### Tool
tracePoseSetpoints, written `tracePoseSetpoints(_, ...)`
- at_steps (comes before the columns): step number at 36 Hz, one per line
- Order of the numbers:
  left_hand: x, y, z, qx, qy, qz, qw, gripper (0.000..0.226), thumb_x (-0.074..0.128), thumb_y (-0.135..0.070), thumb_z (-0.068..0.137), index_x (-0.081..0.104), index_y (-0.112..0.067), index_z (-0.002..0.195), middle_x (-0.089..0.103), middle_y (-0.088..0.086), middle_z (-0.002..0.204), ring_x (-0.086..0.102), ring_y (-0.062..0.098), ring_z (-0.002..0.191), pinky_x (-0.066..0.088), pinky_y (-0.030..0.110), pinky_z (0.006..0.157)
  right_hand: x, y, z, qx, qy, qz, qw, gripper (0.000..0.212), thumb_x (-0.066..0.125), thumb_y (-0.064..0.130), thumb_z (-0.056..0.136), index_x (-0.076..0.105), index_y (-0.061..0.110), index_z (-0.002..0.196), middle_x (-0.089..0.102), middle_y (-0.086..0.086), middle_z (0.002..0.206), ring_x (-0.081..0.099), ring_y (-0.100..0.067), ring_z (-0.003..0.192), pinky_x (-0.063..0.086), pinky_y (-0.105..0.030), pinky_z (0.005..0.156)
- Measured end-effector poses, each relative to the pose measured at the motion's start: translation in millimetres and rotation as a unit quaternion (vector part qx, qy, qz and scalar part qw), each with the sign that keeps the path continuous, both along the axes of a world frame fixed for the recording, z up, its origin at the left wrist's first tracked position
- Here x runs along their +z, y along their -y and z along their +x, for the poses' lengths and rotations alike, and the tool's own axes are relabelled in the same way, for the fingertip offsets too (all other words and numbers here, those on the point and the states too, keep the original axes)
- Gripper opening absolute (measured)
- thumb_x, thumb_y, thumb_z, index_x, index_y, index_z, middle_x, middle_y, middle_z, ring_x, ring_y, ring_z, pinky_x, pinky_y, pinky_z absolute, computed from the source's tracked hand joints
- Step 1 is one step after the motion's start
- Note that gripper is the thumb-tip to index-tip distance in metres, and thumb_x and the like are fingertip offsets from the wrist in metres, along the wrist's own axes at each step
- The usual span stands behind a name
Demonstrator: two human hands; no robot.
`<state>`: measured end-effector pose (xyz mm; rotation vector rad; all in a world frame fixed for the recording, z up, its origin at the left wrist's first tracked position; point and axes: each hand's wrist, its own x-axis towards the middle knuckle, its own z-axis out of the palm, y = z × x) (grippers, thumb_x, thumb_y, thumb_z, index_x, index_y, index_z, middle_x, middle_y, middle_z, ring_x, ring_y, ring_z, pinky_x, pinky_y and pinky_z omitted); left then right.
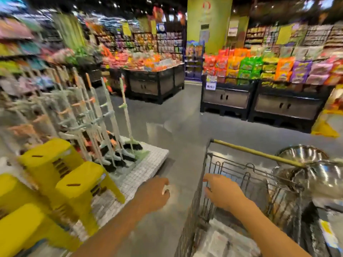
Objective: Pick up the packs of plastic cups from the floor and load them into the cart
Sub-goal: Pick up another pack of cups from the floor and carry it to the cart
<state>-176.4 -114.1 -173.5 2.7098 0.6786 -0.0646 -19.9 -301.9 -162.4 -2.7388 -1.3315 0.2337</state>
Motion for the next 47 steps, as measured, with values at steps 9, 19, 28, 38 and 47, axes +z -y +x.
tracePoseSetpoints(9, 49.1, -19.0, -151.0, 0.188, 0.023, 0.053, 0.980, 0.054, 0.036, -0.051, 0.090, 0.050, -0.026, 0.136, 0.055, -0.002, 0.138, 0.051, 0.022, 0.125, 0.044, 0.033, 0.099, 42.1, -93.5, -83.0, 0.188, 0.022, 0.040, 0.981, 0.031, 0.042, 0.033, 0.099, 0.051, 0.025, 0.128, 0.059, -0.001, 0.129, 0.058, -0.027, 0.113, 0.049, -0.036, 0.088)
tracePoseSetpoints(19, 76.8, 8.8, -378.2, 0.402, -0.030, 0.113, 0.908, 0.038, 0.047, -0.037, 0.095, 0.054, -0.022, 0.129, 0.057, 0.006, 0.124, 0.054, 0.030, 0.113, 0.048, 0.041, 0.091, 50.2, -191.2, -268.1, 0.441, 0.077, 0.078, 0.891, 0.027, 0.043, 0.034, 0.101, 0.053, 0.025, 0.125, 0.062, 0.000, 0.119, 0.060, -0.019, 0.103, 0.039, -0.028, 0.071)
tracePoseSetpoints(28, 79.5, 66.7, -588.8, 0.550, -0.054, 0.156, 0.819, 0.034, 0.041, -0.040, 0.083, 0.056, -0.021, 0.106, 0.060, 0.004, 0.098, 0.060, 0.028, 0.093, 0.049, 0.041, 0.072, 68.9, -213.5, -505.6, 0.601, 0.089, 0.116, 0.786, 0.030, 0.046, 0.039, 0.099, 0.053, 0.029, 0.126, 0.063, 0.001, 0.121, 0.060, -0.024, 0.111, 0.051, -0.036, 0.080)
tracePoseSetpoints(38, 76.9, 173.5, -800.6, 0.674, -0.076, 0.153, 0.719, 0.022, 0.052, -0.039, 0.091, 0.051, -0.024, 0.107, 0.059, 0.002, 0.104, 0.057, 0.024, 0.092, 0.053, 0.043, 0.084, 69.0, -182.8, -779.6, 0.735, 0.101, 0.090, 0.665, 0.033, 0.050, 0.028, 0.096, 0.049, 0.023, 0.129, 0.060, -0.005, 0.125, 0.059, -0.028, 0.112, 0.051, -0.039, 0.084)
tracePoseSetpoints(47, 50.3, 283.1, -920.6, 0.798, -0.086, 0.134, 0.581, 0.032, 0.046, -0.039, 0.092, 0.058, -0.019, 0.114, 0.061, 0.003, 0.109, 0.060, 0.027, 0.100, 0.052, 0.040, 0.085, 48.9, -122.9, -953.6, 0.841, 0.053, 0.090, 0.531, 0.026, 0.046, 0.032, 0.098, 0.053, 0.023, 0.121, 0.064, -0.002, 0.115, 0.061, -0.021, 0.100, 0.054, -0.035, 0.081)
